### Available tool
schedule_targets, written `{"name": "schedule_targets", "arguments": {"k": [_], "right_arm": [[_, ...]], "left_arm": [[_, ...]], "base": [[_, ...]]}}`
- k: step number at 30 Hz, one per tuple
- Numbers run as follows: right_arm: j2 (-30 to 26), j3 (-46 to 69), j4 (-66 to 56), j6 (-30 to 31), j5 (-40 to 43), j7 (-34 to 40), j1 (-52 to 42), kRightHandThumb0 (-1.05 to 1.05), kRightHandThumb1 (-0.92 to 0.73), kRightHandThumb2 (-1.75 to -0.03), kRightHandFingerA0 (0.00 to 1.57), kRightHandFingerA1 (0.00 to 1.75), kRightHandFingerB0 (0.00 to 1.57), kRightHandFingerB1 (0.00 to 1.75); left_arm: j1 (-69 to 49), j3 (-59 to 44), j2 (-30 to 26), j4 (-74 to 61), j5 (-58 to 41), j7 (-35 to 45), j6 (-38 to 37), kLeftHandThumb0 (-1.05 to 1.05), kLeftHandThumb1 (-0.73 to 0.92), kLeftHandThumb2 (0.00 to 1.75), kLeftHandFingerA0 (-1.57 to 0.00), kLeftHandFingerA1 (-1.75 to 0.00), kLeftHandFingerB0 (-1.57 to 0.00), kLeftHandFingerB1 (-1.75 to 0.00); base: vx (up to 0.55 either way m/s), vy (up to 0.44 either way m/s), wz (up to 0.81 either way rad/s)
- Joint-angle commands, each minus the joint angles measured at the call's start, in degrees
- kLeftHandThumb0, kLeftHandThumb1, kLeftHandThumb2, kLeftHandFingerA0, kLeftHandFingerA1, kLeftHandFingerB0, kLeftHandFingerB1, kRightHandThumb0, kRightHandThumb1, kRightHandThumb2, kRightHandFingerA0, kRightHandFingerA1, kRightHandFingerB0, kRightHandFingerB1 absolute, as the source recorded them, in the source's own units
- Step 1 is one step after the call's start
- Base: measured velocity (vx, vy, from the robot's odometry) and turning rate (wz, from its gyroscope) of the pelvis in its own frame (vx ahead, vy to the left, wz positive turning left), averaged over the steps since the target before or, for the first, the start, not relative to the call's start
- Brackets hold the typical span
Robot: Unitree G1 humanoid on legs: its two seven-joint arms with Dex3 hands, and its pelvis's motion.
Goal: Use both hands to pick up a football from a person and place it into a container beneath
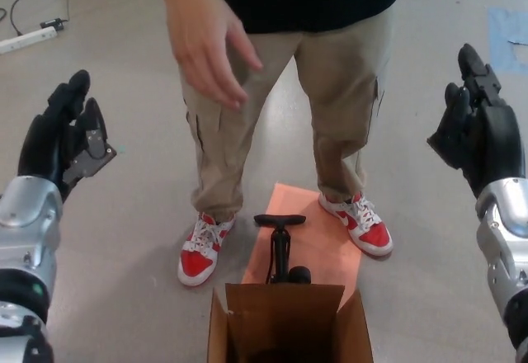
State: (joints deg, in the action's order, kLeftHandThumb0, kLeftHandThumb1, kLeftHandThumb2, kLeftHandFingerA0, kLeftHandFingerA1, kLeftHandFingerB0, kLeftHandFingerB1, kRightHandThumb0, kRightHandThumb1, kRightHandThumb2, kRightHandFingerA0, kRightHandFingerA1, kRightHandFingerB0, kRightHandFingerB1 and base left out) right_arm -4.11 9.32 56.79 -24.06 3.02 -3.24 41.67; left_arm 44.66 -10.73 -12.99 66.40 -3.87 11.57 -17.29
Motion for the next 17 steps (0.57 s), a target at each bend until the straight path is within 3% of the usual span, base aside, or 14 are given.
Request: {"name": "schedule_targets", "arguments": {"k": [1, 6, 7, 8, 9, 13, 14, 15, 17], "right_arm": [[-1.4, -1.4, 0.6, -2.2, -2.2, 1.0, -4.9, -0.9, -0.92, -1.22, 0.0, 0.11, 0.0, 0.06], [-2.8, -1.1, 2.7, -1.5, -2.5, 3.3, -13.0, -0.9, -0.92, -1.22, 0.0, 0.1, 0.0, 0.07], [-3.1, -1.0, 3.3, -1.5, -2.5, 3.3, -13.8, -0.89, -0.92, -1.21, 0.0, 0.13, 0.0, 0.07], [-3.3, -1.0, 3.8, -1.7, -2.5, 3.2, -14.8, -0.89, -0.92, -1.21, 0.0, 0.13, 0.0, 0.07], [-4.0, -0.5, 5.7, -2.3, -2.0, 2.5, -17.1, -0.85, -0.92, -1.19, 0.0, 0.13, 0.0, 0.08], [-6.2, -2.7, 9.3, -3.3, -4.7, 2.7, -19.5, -0.81, -0.92, -1.19, 0.0, 0.12, 0.0, 0.1], [-6.4, -2.9, 9.5, -3.4, -4.7, 2.8, -19.8, -0.84, -0.92, -1.19, 0.0, 0.14, 0.0, 0.09], [-6.5, -3.2, 9.9, -3.5, -4.9, 3.0, -20.2, -0.82, -0.91, -1.18, 0.0, 0.16, 0.0, 0.1], [-6.6, -3.6, 10.2, -3.4, -5.2, 3.1, -20.4, -0.82, -0.91, -1.18, 0.0, 0.16, 0.0, 0.1]], "left_arm": [[-4.5, 0.5, 0.3, -1.6, -0.5, 3.8, -2.3, -0.97, 0.81, 1.17, 0.0, -0.05, 0.0, -0.05], [-12.2, 0.9, 0.1, -5.3, -0.7, 7.0, -5.3, -0.9, 0.79, 1.17, 0.0, -0.12, 0.0, -0.1], [-13.4, 1.0, -0.2, -5.8, -0.5, 7.2, -5.9, -0.89, 0.74, 0.95, 0.0, -0.01, 0.0, -0.02], [-14.8, 1.2, -0.4, -6.5, -0.4, 7.3, -6.3, -0.89, 0.74, 0.95, 0.0, -0.01, 0.0, -0.02], [-18.0, 0.4, -0.7, -7.0, -1.3, 8.5, -6.5, -0.87, 0.77, 1.15, 0.0, -0.13, 0.0, -0.13], [-24.1, -0.8, -1.3, -6.6, -1.9, 9.1, -9.4, -0.89, 0.8, 1.13, 0.0, -0.1, 0.0, -0.08], [-25.0, -0.9, -1.4, -6.3, -1.8, 8.9, -10.1, -0.82, 0.92, 0.69, 0.0, -0.05, 0.0, -0.08], [-26.9, -0.8, -1.9, -5.4, -0.9, 7.5, -11.2, -0.87, 0.81, 1.16, 0.0, -0.12, 0.0, -0.1], [-28.1, -0.7, -2.4, -4.7, 0.0, 6.2, -12.0, -0.87, 0.81, 1.16, 0.0, -0.12, 0.0, -0.1]], "base": [[0.0, 0.0, 0.0], [0.0, 0.0, 0.0], [0.0, 0.0, 0.0], [0.0, 0.0, 0.0], [0.0, 0.0, 0.0], [0.0, 0.0, 0.0], [0.0, 0.0, 0.0], [0.0, 0.0, 0.0], [0.0, 0.0, 0.0]]}}
